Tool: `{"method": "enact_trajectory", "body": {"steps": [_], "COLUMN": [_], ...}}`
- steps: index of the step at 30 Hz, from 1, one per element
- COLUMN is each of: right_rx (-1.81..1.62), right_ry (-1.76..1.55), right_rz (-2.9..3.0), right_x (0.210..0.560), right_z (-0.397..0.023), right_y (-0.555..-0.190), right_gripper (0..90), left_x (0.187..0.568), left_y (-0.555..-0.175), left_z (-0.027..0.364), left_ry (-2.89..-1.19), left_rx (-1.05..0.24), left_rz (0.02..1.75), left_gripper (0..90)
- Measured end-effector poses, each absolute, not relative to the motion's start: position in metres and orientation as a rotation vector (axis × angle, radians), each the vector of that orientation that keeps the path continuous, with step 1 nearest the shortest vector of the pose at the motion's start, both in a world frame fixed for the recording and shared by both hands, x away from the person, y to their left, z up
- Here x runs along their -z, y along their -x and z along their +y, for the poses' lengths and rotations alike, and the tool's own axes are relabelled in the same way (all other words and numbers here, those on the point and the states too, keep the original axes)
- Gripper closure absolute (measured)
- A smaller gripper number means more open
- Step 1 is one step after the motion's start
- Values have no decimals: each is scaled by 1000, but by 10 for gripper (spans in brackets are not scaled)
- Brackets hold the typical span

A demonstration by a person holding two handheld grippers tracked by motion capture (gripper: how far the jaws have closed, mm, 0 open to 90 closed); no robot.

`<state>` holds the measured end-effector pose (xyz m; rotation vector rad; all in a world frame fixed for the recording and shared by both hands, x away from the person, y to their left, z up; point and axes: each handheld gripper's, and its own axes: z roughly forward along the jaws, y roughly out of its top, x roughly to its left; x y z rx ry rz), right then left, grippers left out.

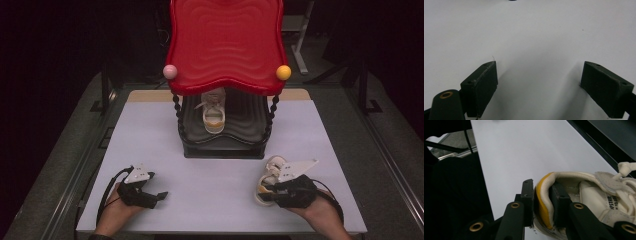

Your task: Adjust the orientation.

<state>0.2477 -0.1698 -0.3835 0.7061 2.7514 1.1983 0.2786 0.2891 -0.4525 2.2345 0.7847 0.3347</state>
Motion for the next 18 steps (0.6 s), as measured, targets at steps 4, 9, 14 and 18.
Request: {"method": "enact_trajectory", "body": {"steps": [4, 9, 14, 18], "right_rx": [-1208, -1207, -1211, -1217], "right_ry": [-641, -571, -476, -420], "right_rz": [2778, 2812, 2839, 2854], "right_x": [379, 375, 371, 366], "right_z": [-153, -134, -115, -102], "right_y": [-247, -248, -251, -253], "right_gripper": [747, 746, 746, 746], "left_x": [453, 453, 453, 453], "left_y": [-279, -279, -279, -279], "left_z": [289, 289, 289, 289], "left_ry": [-2234, -2234, -2234, -2234], "left_rx": [-334, -333, -333, -333], "left_rz": [785, 785, 785, 785], "left_gripper": [131, 131, 130, 130]}}
